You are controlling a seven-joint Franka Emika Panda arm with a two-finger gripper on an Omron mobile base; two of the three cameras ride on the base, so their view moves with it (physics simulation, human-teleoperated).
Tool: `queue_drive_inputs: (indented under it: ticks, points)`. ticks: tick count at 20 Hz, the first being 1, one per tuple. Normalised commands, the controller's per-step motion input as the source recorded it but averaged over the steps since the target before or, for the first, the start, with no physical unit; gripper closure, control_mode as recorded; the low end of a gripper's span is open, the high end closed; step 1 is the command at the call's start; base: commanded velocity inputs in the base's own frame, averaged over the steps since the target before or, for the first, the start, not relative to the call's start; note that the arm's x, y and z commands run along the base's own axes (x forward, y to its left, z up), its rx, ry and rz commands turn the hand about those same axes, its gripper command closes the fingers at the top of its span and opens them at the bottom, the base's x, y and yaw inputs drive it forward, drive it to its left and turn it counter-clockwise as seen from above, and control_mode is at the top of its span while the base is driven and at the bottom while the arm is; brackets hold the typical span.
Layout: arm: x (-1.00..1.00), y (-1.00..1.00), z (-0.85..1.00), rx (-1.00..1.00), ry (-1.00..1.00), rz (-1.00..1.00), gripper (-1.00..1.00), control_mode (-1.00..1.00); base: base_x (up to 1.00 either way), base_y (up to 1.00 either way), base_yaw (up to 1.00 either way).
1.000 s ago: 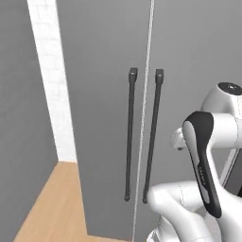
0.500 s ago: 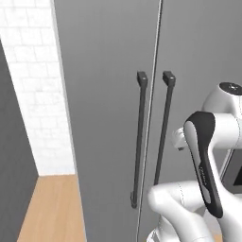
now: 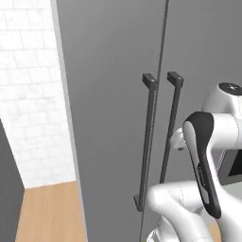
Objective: Navigate to the fridge.
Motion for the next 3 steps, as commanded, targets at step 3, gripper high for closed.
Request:
queue_drive_inputs:
  ticks: [3]
  points:
    - [0.0, 0.0, 0.0, 0.0, 0.0, 0.0, -1.0, 1.0, 0.45, 0.24, -0.22]
